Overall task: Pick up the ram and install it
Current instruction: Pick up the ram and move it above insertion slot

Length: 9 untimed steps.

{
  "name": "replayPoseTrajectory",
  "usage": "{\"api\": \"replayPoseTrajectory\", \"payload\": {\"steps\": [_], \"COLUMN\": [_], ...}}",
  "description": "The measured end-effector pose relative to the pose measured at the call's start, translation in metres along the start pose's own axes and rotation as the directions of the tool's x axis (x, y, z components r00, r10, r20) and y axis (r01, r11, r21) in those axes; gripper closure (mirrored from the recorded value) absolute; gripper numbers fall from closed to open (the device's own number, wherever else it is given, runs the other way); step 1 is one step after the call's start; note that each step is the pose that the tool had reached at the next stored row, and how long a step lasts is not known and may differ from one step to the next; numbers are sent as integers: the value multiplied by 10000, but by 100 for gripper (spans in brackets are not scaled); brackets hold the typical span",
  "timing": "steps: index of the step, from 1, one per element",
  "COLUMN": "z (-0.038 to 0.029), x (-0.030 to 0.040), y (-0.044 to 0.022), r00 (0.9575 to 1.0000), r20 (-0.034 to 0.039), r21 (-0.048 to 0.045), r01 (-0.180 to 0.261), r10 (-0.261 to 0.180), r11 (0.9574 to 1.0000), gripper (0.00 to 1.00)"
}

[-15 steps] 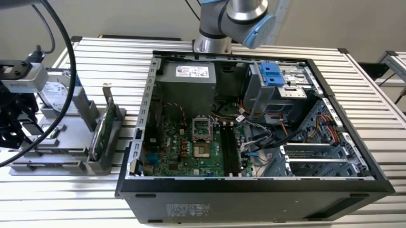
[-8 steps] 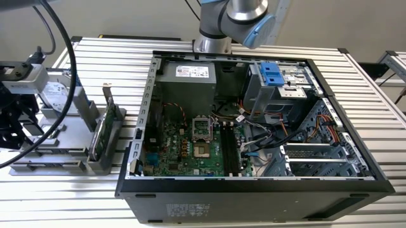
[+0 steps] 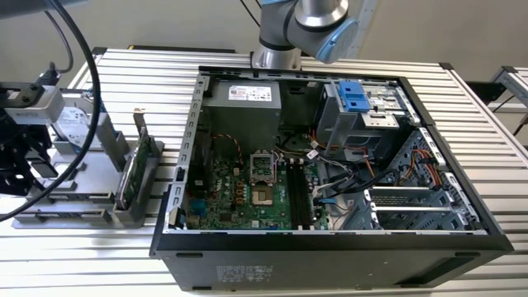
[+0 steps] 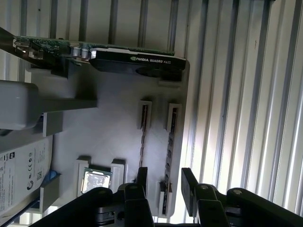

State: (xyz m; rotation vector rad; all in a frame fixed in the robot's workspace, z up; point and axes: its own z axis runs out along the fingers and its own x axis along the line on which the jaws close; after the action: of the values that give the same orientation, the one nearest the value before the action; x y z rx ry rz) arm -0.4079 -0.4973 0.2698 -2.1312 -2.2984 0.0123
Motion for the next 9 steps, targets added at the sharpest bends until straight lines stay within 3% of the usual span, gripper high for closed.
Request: {"api": "replayPoseTrajectory", "payload": {"steps": [9], "z": [10], "x": [0], "y": [0], "r00": [10000], "r20": [0], "r21": [0], "r01": [0], "r10": [0], "r11": [10000], "gripper": [0]}}
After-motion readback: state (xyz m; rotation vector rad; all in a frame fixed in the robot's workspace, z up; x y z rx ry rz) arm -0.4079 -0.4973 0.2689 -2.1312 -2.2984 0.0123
